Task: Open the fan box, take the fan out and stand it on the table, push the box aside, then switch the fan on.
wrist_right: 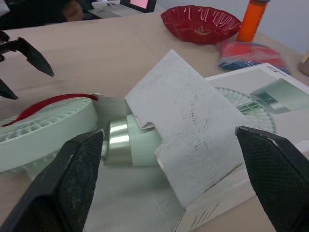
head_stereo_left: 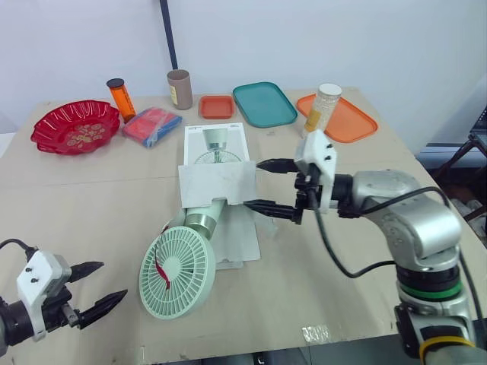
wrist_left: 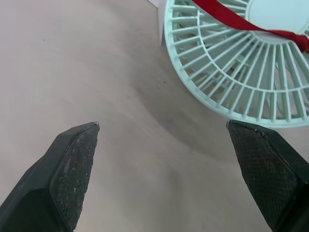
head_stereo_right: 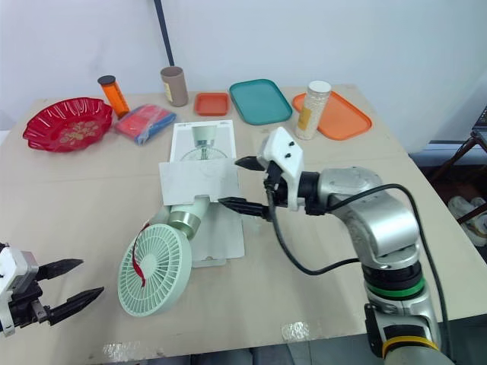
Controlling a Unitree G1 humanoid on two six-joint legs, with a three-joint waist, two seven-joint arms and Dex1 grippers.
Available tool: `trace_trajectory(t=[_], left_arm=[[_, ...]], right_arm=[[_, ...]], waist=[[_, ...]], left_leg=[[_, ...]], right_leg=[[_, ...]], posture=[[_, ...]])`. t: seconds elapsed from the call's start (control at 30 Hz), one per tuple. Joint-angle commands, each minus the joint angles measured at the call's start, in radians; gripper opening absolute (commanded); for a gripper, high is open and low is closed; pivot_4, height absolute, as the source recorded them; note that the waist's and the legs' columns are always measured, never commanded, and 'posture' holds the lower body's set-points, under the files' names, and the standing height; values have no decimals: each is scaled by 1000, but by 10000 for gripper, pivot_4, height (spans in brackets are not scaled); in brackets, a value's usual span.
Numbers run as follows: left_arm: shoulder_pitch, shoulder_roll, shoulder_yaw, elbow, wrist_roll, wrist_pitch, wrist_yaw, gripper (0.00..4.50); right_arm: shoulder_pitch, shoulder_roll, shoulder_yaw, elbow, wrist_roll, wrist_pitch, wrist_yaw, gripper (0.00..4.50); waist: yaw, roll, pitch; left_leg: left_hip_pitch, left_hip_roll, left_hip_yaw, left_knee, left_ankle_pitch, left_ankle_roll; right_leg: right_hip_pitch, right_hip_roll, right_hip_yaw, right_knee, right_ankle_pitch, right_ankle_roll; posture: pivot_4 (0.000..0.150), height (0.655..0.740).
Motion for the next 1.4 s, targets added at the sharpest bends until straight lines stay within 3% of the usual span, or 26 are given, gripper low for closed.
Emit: trace_trajectory(t=[0.03,0.3,0.47,0.6,1.0,1.23,1.4], left_arm=[[-11,5,26,23,47,-51,-53,45000],[-100,-3,-31,92,148,-173,-116,45000],[-164,-8,-79,176,247,-359,-167,45000],[-339,-17,-168,401,417,-831,-205,45000],[-739,73,-394,899,491,-1421,-269,45000],[-845,71,-512,1053,518,-1577,-219,45000],[-865,68,-576,1078,517,-1615,-178,45000]], right_arm=[[-13,-82,-67,9,101,9,87,44215],[-48,-194,-118,43,330,115,207,44215],[-28,-235,-100,38,340,68,222,44215],[14,-255,-77,36,299,6,226,44215],[30,-321,-97,36,350,35,204,44215],[49,-332,-133,-42,454,110,151,44215],[191,-316,-103,-152,274,-185,200,44215]], waist=[[1,0,0],[2,1,1],[2,1,1],[12,1,0],[20,1,0],[20,1,0],[21,0,0]], left_leg=[[0,0,0,0,0,0],[0,0,1,1,1,1],[0,0,1,1,1,1],[1,0,1,1,1,2],[0,0,2,2,2,2],[0,0,2,3,2,2],[0,0,2,5,2,3]], right_leg=[[0,0,0,0,0,0],[1,0,0,0,2,0],[1,0,0,0,2,0],[1,0,0,0,3,0],[0,-1,0,1,7,1],[0,-1,0,2,7,2],[1,-1,0,2,8,2]], posture=[[1500,7255],[1500,7255],[1500,7255],[1500,7255],[1500,7255],[1500,7255],[1500,7255]])
